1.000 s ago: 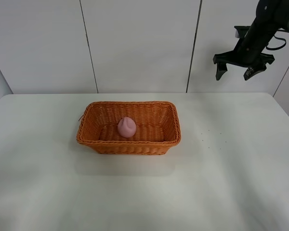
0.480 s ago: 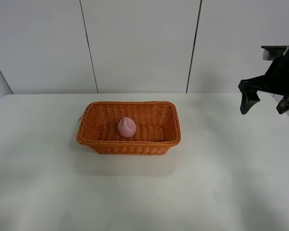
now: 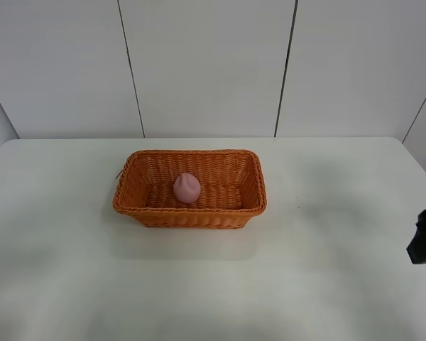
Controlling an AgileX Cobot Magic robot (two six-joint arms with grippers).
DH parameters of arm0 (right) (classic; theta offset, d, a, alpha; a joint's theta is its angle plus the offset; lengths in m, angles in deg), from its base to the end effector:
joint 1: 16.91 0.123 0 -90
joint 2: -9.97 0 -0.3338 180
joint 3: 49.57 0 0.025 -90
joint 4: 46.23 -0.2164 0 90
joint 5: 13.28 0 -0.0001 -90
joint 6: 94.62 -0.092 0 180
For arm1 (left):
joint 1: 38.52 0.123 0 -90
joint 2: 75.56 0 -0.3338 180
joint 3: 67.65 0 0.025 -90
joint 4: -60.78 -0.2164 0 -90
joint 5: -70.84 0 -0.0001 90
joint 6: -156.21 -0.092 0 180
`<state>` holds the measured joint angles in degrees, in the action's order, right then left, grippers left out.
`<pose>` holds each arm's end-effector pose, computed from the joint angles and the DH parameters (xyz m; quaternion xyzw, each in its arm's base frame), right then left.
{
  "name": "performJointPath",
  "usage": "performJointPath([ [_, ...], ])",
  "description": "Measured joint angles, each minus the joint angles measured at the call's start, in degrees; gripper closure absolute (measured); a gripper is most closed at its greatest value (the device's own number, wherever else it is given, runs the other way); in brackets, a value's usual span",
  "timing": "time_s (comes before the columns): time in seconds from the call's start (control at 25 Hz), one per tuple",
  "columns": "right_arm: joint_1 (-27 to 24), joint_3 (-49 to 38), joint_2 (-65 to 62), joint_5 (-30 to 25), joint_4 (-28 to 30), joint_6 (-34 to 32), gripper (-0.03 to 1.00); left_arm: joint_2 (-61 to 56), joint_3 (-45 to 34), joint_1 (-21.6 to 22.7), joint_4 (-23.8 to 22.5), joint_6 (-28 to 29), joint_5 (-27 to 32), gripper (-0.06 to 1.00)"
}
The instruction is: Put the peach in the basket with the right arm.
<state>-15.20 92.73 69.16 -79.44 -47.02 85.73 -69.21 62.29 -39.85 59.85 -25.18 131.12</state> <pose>0.0735 0.0034 0.3205 -0.0160 0.9889 0.0084 0.1473 -0.0831 0.0032 0.2591 0.0199 0.8510 0.0084 0.5248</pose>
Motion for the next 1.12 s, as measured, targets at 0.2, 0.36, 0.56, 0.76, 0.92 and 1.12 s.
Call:
performJointPath([
  [0.2,0.0,-10.1,-17.8,6.7,0.0,0.5,0.31,0.0,0.0,0.0,0.0,0.0,0.0,-0.04],
  [0.36,0.0,-12.2,-29.4,6.9,0.0,1.1,0.31,0.0,0.0,0.0,0.0,0.0,0.0,-0.04],
  [0.56,0.0,-12.4,-39.2,7.1,0.0,1.1,0.31,0.0,0.0,0.0,0.0,0.0,0.0,-0.04],
  [0.76,0.0,-12.4,-46.6,7.1,0.0,1.1,0.31,0.0,0.0,0.0,0.0,0.0,0.0,-0.04],
  [0.92,0.0,-12.4,-51.5,7.1,0.0,1.1,0.31,0.0,0.0,0.0,0.0,0.0,0.0,-0.04],
  [1.12,0.0,-12.4,-52.7,7.1,0.0,1.1,0.31,0.0,0.0,0.0,0.0,0.0,0.0,-0.04],
])
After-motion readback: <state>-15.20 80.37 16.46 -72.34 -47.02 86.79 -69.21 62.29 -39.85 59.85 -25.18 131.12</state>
